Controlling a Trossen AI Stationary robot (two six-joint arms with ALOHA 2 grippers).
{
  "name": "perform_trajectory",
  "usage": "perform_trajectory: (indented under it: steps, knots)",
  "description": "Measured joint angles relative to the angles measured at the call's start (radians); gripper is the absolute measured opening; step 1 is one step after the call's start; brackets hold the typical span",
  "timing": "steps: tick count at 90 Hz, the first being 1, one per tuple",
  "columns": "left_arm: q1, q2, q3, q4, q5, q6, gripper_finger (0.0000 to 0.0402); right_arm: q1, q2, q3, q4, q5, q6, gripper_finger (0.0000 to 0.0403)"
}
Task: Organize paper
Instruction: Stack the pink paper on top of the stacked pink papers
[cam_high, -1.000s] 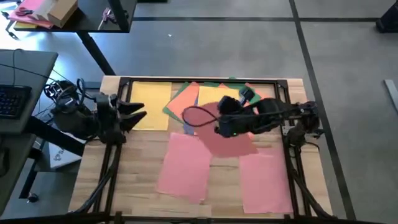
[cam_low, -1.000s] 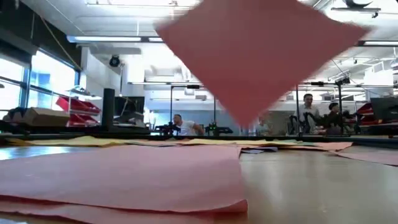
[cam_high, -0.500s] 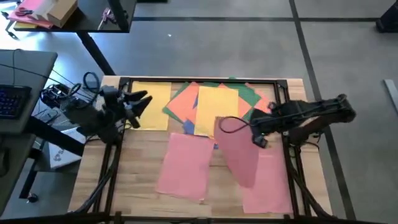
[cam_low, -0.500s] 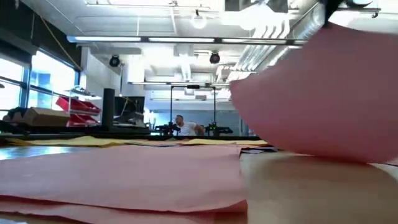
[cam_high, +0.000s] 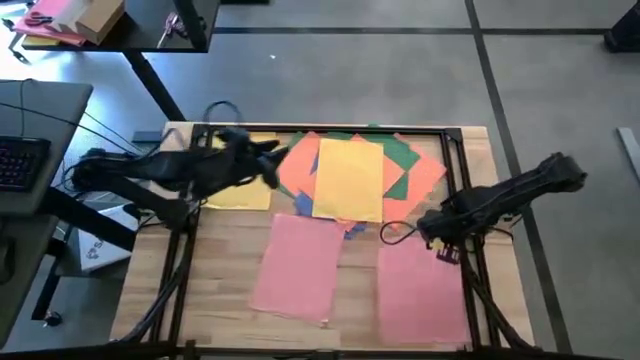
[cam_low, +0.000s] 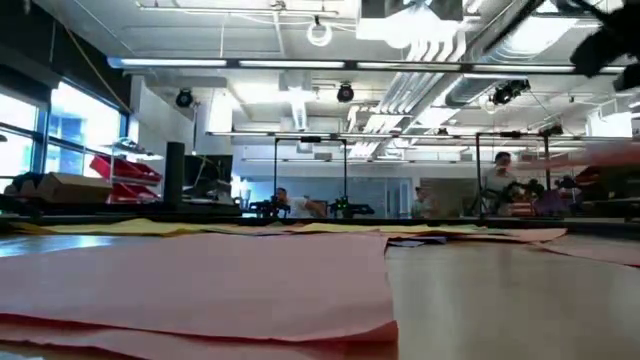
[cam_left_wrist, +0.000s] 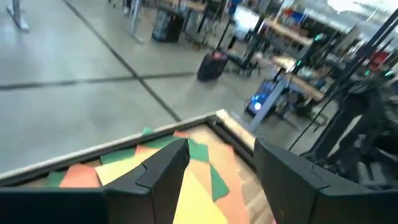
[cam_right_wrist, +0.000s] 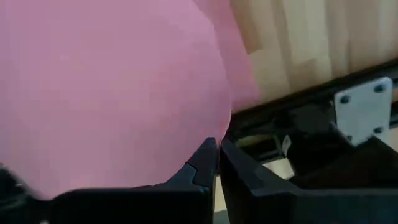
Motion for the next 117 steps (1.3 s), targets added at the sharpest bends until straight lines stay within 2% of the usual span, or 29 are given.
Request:
perform_trajectory:
  steps: [16, 34, 50, 64, 78, 88, 104, 117]
  knots:
    - [0.104, 0.118, 0.0, 0.07, 0.173, 0.012, 0.0179, 0.0, 0.048, -0.084, 0.102, 0.094, -0.01, 0.0]
    - [0.168, 0.19, 0.0, 0.121, 0.326, 0.013, 0.0179, 0.018, 0.056, -0.134, 0.138, 0.094, 0.075, 0.0]
    - [0.199, 0.206, 0.0, 0.125, 0.363, 0.052, 0.0179, 0.025, 0.055, -0.135, 0.139, 0.108, 0.117, 0.0]
    - [0.224, 0.224, 0.0, 0.128, 0.347, 0.123, 0.0179, -0.021, 0.052, -0.133, 0.153, 0.266, 0.118, 0.0]
    - [0.246, 0.256, 0.0, 0.13, 0.346, 0.135, 0.0179, -0.119, 0.049, -0.102, 0.188, 0.34, 0.05, 0.0]
    - [0.248, 0.289, 0.0, 0.128, 0.353, 0.128, 0.0179, -0.159, 0.049, -0.114, 0.142, 0.301, 0.01, 0.0]
    - [0.245, 0.345, 0.0, 0.134, 0.41, 0.125, 0.0179, -0.178, 0.058, -0.216, 0.247, 0.096, 0.007, 0.0]
    - [0.244, 0.4, 0.0, 0.135, 0.485, 0.106, 0.0179, -0.18, 0.087, -0.211, 0.244, 0.1, 0.004, 0.0]
